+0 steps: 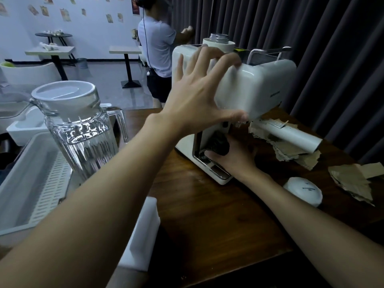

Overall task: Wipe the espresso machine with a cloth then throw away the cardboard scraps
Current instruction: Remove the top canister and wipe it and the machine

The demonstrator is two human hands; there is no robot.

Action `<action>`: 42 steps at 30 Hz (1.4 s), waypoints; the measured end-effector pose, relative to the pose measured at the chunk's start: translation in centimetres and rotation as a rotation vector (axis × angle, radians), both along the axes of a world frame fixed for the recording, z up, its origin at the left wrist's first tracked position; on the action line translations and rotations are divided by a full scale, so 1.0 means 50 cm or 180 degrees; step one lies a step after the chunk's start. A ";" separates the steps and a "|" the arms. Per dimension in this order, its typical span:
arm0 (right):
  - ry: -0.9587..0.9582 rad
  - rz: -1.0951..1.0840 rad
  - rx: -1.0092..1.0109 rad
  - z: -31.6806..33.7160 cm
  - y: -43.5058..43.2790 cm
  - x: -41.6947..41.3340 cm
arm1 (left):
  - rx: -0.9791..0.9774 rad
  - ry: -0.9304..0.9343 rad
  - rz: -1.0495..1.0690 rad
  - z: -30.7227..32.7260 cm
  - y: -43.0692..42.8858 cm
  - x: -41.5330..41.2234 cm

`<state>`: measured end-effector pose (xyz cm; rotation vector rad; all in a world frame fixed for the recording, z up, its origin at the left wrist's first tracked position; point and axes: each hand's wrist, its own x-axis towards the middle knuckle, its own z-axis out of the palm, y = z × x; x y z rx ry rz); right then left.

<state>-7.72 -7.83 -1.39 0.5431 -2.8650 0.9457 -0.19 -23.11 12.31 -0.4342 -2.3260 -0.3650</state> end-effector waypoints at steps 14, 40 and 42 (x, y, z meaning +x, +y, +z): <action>0.0337 -0.0299 -0.0673 -0.006 -0.013 -0.037 | 0.0479 0.0074 -0.0450 -0.026 -0.050 -0.034; 0.0630 -0.0241 -0.1352 -0.013 -0.020 -0.007 | 0.0569 -0.0147 -0.0450 -0.020 -0.043 -0.019; 0.0598 -0.0270 -0.1493 -0.011 -0.017 -0.009 | 0.0578 -0.0156 -0.0447 -0.020 -0.042 -0.017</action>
